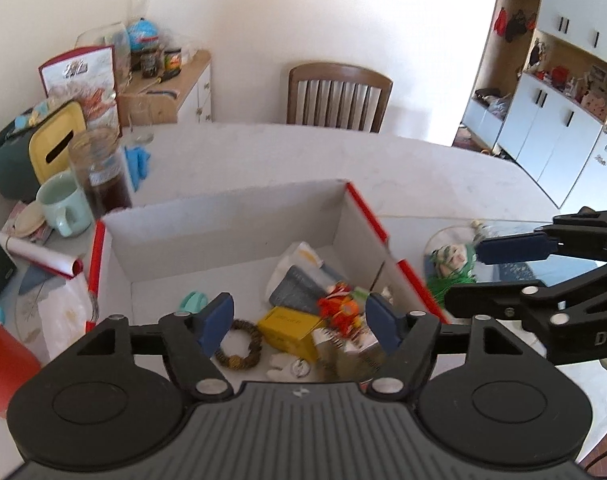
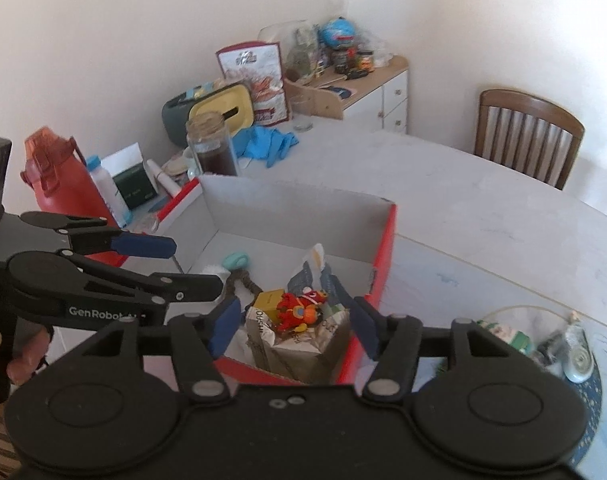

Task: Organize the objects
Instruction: 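Move both grippers back over the remaining items on the table, then grasp the green-haired doll pouch with the left gripper while the right grasps the white tape dispenser, then lift the doll pouch and tape dispenser toward the cardboard box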

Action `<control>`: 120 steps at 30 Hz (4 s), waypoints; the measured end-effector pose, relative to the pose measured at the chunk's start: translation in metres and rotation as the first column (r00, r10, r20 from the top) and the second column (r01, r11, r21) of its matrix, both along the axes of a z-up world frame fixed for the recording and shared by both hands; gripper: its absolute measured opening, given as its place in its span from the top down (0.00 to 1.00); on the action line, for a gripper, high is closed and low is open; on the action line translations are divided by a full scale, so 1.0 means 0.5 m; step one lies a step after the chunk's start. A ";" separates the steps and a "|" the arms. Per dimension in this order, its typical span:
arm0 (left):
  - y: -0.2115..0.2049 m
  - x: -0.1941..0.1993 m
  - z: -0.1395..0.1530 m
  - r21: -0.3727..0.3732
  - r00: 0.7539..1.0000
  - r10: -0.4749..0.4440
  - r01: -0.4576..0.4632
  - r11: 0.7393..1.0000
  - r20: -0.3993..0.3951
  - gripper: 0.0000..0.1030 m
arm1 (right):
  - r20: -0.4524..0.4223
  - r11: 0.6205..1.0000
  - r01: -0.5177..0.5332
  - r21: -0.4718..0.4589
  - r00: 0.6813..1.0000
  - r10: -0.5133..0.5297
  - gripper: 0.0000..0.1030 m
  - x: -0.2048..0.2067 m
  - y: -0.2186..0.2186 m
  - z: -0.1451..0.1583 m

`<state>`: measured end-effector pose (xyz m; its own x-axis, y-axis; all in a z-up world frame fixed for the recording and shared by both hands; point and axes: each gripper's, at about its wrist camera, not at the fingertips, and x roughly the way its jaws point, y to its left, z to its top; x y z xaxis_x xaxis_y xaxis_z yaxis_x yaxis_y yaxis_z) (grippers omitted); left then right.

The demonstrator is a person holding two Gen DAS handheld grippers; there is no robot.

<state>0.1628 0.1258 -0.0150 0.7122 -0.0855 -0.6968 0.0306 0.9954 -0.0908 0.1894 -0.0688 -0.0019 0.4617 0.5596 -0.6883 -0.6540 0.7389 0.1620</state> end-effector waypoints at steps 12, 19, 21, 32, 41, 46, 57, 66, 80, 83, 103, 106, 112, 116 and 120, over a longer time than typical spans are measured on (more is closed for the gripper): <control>-0.105 0.015 0.038 -0.018 0.998 -0.035 0.036 0.999 0.048 0.21 | 0.040 0.995 0.092 0.029 0.995 -0.094 0.19 -0.006 -0.126 0.047; -0.188 0.033 0.042 -0.039 0.999 -0.014 0.016 0.999 0.050 0.18 | 0.038 0.995 0.094 0.042 0.995 -0.095 0.14 0.011 -0.215 0.053; -0.215 0.040 0.042 -0.034 0.999 -0.008 0.010 0.999 0.053 0.16 | 0.038 0.995 0.087 0.045 0.995 -0.089 0.13 0.017 -0.241 0.053; -0.349 0.077 0.016 -0.033 0.998 -0.025 0.027 0.999 0.054 0.00 | 0.050 0.995 0.097 0.037 0.994 -0.099 0.13 0.050 -0.359 0.034; -0.438 0.115 -0.046 0.001 1.000 -0.006 0.006 1.000 0.003 0.00 | 0.080 0.988 0.152 0.011 0.985 -0.153 0.07 0.085 -0.460 -0.008; -0.463 0.132 -0.090 0.043 0.999 0.016 -0.015 0.999 -0.031 0.00 | 0.059 0.986 0.165 -0.026 0.985 -0.163 0.07 0.111 -0.509 -0.050; -0.480 0.211 -0.151 0.060 0.997 0.064 -0.062 0.996 -0.036 0.00 | -0.016 0.977 0.206 -0.063 0.978 -0.207 0.08 0.205 -0.553 -0.140; -0.499 0.287 -0.229 0.123 0.995 0.039 -0.028 0.992 -0.090 0.00 | -0.068 0.980 0.151 -0.129 0.985 -0.161 0.12 0.288 -0.508 -0.232; -0.483 0.353 -0.293 0.120 0.989 0.053 -0.036 0.992 -0.139 0.01 | -0.100 0.978 0.103 -0.182 0.987 -0.123 0.25 0.361 -0.460 -0.316; -0.482 0.353 -0.297 0.118 0.989 0.061 -0.045 0.992 -0.134 0.01 | -0.080 0.978 0.096 -0.185 0.990 -0.113 0.25 0.363 -0.456 -0.318; -0.514 0.344 -0.261 0.158 0.991 0.013 0.009 0.987 -0.136 0.41 | -0.011 0.965 0.150 -0.216 0.988 -0.156 0.51 0.352 -0.463 -0.295; -0.512 0.338 -0.252 0.157 0.990 0.024 -0.002 0.988 -0.136 0.42 | -0.006 0.967 0.151 -0.203 0.988 -0.156 0.51 0.340 -0.473 -0.278; -0.499 0.318 -0.219 0.125 0.989 0.052 -0.035 0.992 -0.135 0.42 | 0.010 0.970 0.153 -0.188 0.988 -0.154 0.51 0.302 -0.488 -0.233; -0.491 0.297 -0.192 0.102 0.990 0.063 -0.050 0.994 -0.127 0.42 | 0.022 0.974 0.143 -0.174 0.990 -0.141 0.51 0.272 -0.495 -0.200; -0.484 0.274 -0.163 0.084 0.990 0.072 -0.063 0.995 -0.120 0.42 | 0.033 0.978 0.130 -0.166 0.991 -0.126 0.51 0.242 -0.499 -0.169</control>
